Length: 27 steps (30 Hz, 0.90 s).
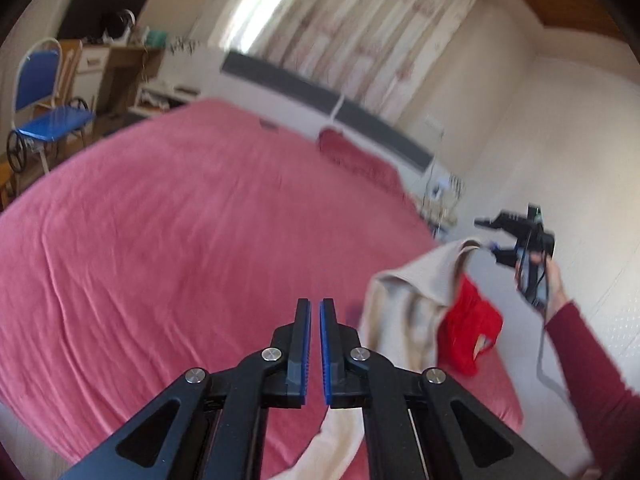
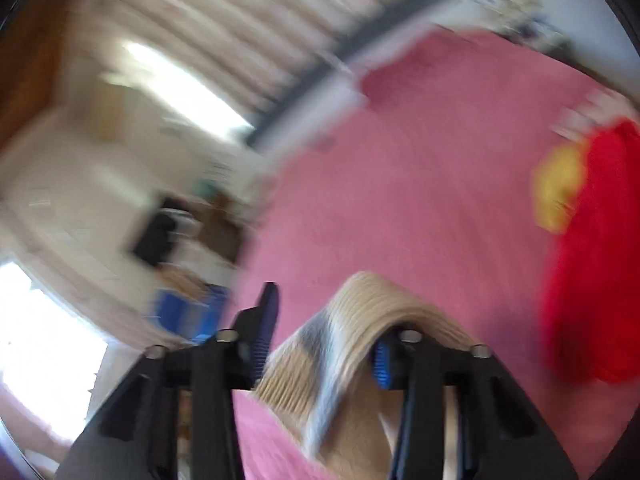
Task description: Fold clothes
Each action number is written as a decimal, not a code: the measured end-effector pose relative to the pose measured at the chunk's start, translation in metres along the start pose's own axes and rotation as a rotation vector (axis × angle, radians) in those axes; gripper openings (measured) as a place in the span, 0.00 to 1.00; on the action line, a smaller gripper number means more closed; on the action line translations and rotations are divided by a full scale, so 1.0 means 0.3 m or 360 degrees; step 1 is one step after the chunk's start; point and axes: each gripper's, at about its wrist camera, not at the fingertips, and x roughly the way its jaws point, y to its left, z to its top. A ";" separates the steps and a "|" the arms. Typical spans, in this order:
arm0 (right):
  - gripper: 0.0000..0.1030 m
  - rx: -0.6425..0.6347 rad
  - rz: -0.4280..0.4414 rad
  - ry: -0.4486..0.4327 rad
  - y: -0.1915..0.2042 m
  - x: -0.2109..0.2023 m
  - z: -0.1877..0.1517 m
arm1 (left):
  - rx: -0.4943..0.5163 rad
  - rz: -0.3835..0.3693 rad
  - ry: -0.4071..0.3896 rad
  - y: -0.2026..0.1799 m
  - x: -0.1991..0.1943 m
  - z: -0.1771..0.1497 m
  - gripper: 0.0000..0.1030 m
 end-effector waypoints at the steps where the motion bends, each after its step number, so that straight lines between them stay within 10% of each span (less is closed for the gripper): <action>1: 0.48 -0.0001 0.0002 0.0062 -0.031 0.035 -0.020 | 0.0010 0.0014 0.0052 0.002 0.045 -0.053 0.03; 8: 0.59 -0.0033 0.0374 0.0602 -0.184 0.177 -0.466 | 0.0003 -0.0032 0.0391 -0.038 0.266 -0.310 0.06; 14: 0.59 -0.0175 0.0245 0.0895 -0.222 0.320 -0.903 | -0.0058 -0.0043 0.0587 -0.062 0.333 -0.399 0.09; 21: 0.59 0.0232 0.0253 0.0926 -0.345 0.508 -1.025 | -0.0038 -0.0028 0.0595 -0.032 0.322 -0.381 0.13; 27: 0.59 0.0180 0.0129 0.0915 -0.341 0.538 -1.054 | 0.0015 0.0002 0.0598 -0.019 0.365 -0.347 0.13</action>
